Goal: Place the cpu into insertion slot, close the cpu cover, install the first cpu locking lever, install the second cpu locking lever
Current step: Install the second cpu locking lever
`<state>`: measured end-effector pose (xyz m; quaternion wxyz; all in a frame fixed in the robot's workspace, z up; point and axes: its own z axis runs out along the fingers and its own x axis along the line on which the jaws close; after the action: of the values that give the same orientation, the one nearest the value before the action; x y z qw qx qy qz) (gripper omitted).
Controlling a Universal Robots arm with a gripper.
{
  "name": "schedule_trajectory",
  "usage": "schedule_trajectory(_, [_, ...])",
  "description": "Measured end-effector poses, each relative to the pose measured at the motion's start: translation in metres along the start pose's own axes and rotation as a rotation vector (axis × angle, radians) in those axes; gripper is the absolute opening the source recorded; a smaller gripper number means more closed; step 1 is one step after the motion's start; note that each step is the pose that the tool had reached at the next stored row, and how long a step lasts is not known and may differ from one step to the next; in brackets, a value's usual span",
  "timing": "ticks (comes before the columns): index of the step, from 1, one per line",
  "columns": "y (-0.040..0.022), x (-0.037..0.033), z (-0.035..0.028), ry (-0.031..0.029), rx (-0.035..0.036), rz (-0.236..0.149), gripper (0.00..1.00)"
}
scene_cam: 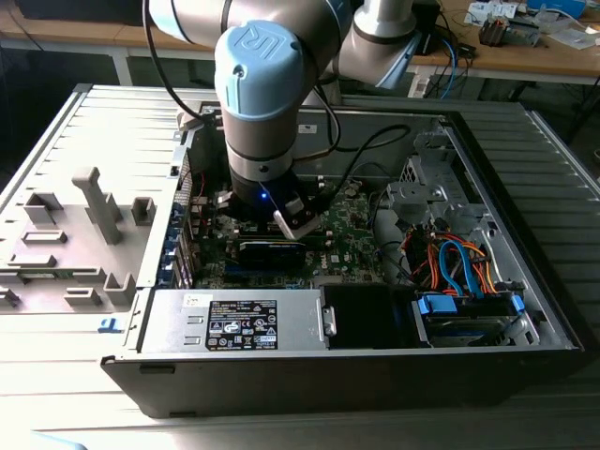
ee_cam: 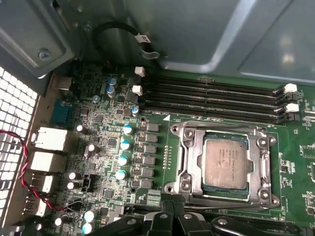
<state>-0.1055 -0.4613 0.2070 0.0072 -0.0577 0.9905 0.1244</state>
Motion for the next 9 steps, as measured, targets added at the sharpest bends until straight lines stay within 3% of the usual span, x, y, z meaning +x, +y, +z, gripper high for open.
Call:
schedule_trajectory(6, [0.0015, -0.0001, 0.0043, 0.0006, -0.0071, -0.005, 0.11])
schedule_trajectory(9, [0.0068, -0.0008, 0.0072, 0.0023, -0.0092, -0.013, 0.11])
